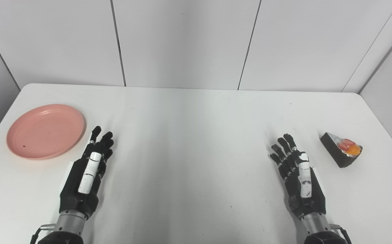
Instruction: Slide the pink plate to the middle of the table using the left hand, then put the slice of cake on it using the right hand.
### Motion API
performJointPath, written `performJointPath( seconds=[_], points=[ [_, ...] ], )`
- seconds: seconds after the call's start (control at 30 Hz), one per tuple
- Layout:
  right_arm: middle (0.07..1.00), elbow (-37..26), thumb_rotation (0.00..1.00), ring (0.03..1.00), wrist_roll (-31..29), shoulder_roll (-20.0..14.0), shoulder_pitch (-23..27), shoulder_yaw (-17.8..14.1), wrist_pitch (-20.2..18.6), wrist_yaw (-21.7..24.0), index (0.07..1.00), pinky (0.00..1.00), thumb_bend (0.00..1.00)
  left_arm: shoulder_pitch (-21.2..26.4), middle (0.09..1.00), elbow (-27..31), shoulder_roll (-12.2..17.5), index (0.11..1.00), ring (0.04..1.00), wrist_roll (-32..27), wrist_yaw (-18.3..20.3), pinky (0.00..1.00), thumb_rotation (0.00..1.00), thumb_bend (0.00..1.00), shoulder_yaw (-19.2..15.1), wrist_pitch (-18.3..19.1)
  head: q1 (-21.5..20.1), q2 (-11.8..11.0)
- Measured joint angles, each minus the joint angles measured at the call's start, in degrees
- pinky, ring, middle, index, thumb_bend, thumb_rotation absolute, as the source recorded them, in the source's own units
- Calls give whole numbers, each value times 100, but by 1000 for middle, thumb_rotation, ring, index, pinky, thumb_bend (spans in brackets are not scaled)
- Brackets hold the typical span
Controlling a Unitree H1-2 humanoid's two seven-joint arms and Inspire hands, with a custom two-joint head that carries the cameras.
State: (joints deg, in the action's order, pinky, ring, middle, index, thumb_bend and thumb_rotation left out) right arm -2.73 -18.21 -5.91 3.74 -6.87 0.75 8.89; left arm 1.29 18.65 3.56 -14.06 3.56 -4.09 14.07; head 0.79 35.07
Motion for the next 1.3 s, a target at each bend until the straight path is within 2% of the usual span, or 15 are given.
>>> performJointPath(
  seconds=[0.37,0.9,1.1,1.23,1.3],
  points=[
    [959,79,909,937,-74,-3,62,-37,10,108,962,940,844,7,935,-33,82,1000,951,0,60,975,772,860,26,46,0,0],
    [954,32,910,929,-69,-4,53,-45,11,111,949,924,837,6,925,-28,82,1000,949,-101,150,951,772,900,17,29,0,44],
    [958,-43,908,933,-69,-6,50,-39,11,111,953,933,833,4,927,-35,58,1000,941,-48,150,931,783,875,12,-248,0,61],
    [956,-43,909,932,-69,-9,50,-39,10,111,954,933,836,3,933,-36,42,1000,945,-32,150,946,779,875,13,-264,0,53],
    [956,-43,912,929,-64,-10,50,-38,11,111,956,934,834,3,930,-45,28,1000,943,-32,150,947,782,874,13,-266,61,-35]
  ],
)
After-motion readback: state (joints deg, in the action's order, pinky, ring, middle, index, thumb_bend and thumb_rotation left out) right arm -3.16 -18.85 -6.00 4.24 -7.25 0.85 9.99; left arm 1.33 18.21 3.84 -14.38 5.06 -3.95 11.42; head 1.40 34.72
